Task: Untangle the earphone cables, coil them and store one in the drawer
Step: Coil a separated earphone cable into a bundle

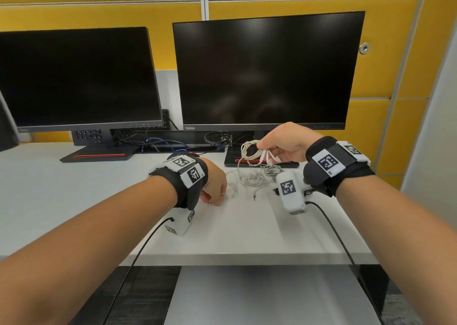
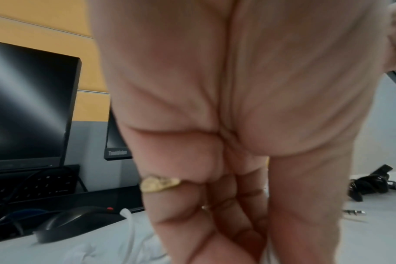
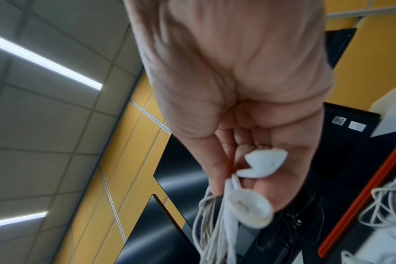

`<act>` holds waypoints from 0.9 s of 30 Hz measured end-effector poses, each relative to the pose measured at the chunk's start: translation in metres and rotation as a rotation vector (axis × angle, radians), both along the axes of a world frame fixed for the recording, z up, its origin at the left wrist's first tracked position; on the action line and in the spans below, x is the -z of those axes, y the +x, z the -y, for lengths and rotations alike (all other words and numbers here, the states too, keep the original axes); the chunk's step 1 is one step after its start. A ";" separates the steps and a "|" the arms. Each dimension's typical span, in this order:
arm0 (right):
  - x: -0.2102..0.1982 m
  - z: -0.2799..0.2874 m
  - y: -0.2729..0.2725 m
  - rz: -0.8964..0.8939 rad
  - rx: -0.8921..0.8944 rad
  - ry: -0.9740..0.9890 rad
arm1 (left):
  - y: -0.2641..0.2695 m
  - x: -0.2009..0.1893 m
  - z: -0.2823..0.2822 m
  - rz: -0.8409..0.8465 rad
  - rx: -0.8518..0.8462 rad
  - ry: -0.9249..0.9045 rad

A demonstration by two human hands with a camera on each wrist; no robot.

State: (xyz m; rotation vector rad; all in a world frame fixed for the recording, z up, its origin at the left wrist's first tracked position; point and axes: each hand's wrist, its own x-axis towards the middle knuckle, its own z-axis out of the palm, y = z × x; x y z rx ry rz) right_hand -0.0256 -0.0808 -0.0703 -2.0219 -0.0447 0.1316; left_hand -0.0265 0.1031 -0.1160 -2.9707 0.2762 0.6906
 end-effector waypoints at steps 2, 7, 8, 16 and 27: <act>0.001 -0.003 0.000 -0.023 -0.016 0.012 | -0.003 -0.006 -0.007 -0.001 -0.026 -0.080; 0.002 -0.010 0.002 -0.045 -0.027 0.039 | -0.005 -0.036 -0.036 0.249 -0.202 -0.532; 0.003 -0.012 0.003 -0.052 -0.028 0.044 | -0.005 -0.043 -0.041 0.304 -0.248 -0.633; 0.016 -0.046 0.015 -0.081 -0.039 -0.084 | 0.000 -0.084 -0.061 0.710 -0.319 -1.064; 0.034 -0.075 0.038 -0.108 -0.148 -0.521 | 0.005 -0.104 -0.064 0.925 -0.269 -1.586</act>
